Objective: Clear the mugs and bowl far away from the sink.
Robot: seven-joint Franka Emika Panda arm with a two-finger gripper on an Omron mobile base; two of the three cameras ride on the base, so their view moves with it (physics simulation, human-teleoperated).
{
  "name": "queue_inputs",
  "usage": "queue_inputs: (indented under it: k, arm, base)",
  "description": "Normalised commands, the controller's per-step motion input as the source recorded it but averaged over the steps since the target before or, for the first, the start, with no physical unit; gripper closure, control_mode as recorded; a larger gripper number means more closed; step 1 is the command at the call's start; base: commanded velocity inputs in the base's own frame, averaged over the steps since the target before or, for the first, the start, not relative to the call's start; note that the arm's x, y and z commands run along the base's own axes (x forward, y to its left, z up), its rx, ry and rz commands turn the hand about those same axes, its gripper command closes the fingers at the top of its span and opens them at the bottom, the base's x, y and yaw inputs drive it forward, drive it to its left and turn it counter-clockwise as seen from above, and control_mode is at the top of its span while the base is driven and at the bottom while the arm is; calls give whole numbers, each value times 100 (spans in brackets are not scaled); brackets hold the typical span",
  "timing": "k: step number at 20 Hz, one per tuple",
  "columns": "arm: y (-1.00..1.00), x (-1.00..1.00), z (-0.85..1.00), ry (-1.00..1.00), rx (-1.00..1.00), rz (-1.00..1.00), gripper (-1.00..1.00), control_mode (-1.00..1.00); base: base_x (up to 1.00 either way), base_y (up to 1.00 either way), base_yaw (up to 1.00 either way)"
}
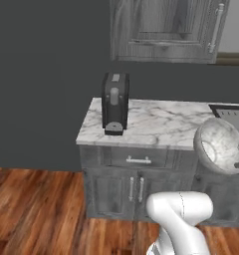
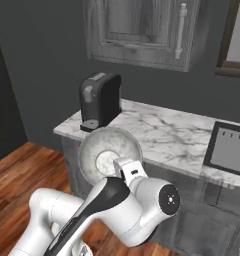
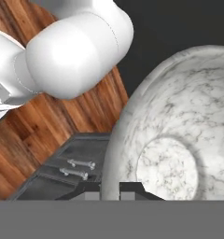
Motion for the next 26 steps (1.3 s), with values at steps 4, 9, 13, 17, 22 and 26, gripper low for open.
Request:
queue_inputs:
  k: [4, 9, 13, 17, 22, 26]
  arm:
    - [0, 0, 0, 0, 0, 0, 100, 100]
    - [0, 0, 0, 0, 0, 0, 100, 100]
    - [0, 0, 0, 0, 0, 0, 100, 100]
    - [0, 0, 0, 0, 0, 0, 100, 100]
    - [0, 0, 0, 0, 0, 0, 100, 100]
    - [0, 0, 0, 0, 0, 0, 100, 100]
  base:
    - [-9, -1, 38]
    - [-21, -6, 40]
    - [-73, -15, 35]
    - [-100, -21, 32]
    - [-100, -28, 29]
    - [-100, -35, 29]
